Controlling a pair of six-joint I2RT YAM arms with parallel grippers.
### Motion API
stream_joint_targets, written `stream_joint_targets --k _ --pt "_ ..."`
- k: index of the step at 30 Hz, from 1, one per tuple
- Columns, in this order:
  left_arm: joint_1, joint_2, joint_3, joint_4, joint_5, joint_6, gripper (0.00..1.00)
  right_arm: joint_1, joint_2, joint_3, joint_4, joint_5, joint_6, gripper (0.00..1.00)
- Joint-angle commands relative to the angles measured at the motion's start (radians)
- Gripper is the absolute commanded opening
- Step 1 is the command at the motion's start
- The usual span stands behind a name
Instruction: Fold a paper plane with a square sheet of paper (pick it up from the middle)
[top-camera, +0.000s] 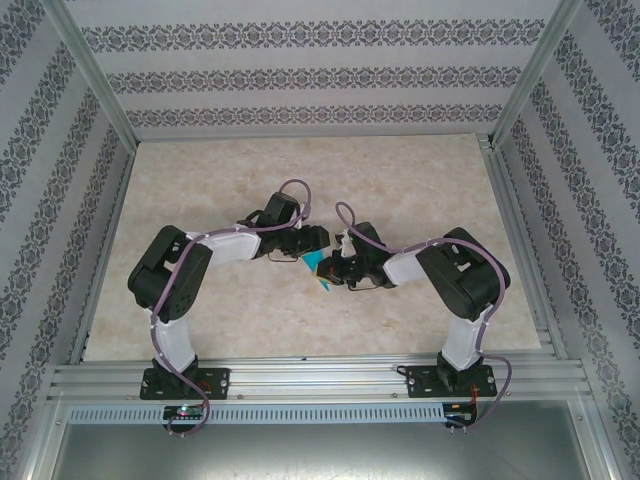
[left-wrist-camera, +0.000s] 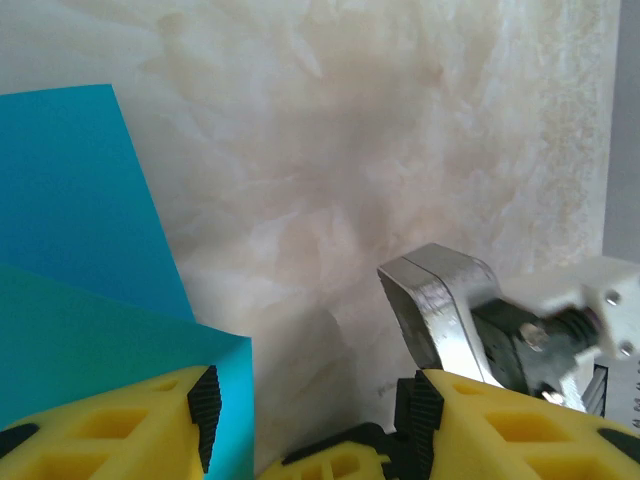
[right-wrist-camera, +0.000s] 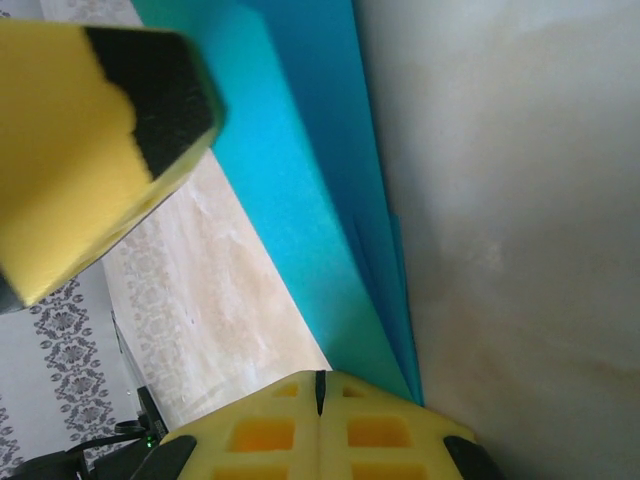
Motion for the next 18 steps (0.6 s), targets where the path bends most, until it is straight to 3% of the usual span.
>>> stream_joint_targets --k 1,9,18 --pt "0.006 0.033 0.041 0.020 -0.037 -0.007 0.56 0.024 0.065 -0.030 -0.104 0.060 0.000 0.03" --pt "0.033 -0.003 -0.017 0.007 -0.134 -0.023 0.55 0.028 0.073 -0.029 -0.133 0.083 -0.003 0.02" --pt "0.061 0.020 -0.039 0.007 -0.129 -0.017 0.54 0.033 0.075 -0.015 -0.161 0.080 -0.018 0.02"
